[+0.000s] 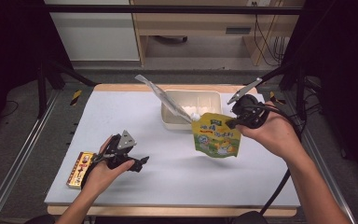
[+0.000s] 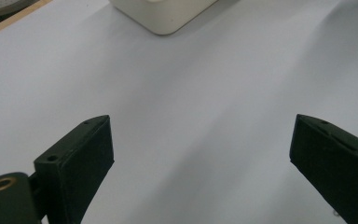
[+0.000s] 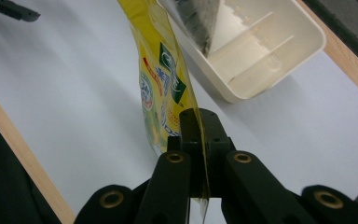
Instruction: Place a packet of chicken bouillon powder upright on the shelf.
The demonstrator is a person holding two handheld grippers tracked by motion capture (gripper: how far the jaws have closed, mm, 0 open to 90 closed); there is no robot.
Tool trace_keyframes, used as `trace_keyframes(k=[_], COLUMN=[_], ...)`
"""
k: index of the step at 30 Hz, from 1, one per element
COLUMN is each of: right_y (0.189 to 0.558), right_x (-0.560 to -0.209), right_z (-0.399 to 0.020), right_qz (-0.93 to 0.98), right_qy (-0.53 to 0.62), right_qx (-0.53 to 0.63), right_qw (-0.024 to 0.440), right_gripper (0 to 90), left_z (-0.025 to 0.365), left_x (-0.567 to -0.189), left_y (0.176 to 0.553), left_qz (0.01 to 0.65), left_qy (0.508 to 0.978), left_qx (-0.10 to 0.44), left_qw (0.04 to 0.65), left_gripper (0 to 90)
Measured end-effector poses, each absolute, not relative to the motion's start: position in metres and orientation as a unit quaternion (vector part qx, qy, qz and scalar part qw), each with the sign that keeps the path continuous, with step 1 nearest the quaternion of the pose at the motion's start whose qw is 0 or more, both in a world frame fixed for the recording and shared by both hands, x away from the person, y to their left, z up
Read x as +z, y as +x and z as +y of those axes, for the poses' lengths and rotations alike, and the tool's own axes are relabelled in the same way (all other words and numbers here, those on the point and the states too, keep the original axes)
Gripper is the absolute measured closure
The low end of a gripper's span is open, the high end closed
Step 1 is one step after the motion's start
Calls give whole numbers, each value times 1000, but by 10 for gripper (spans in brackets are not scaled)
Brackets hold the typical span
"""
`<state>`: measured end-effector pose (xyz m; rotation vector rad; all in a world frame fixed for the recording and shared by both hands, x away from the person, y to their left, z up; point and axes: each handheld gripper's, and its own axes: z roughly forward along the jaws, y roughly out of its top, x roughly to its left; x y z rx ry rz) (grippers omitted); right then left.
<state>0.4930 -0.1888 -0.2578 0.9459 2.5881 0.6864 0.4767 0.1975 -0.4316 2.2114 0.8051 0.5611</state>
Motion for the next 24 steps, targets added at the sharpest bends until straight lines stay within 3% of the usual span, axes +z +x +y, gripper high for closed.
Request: trace_keyframes(k=[9,24], right_y=[501,547], right_x=[-229,-196], right_z=[-203,-190], right_qz=[874,835], right_qy=[386,443], right_qx=[241,256], right_qw=[172,202], right_gripper=[900,900], left_z=[210,223], left_x=[-444,-447], left_y=[461,458], left_qz=[321,332], left_qy=[843,837], left_qx=[263,273], left_qw=[341,337], left_gripper=[62,67])
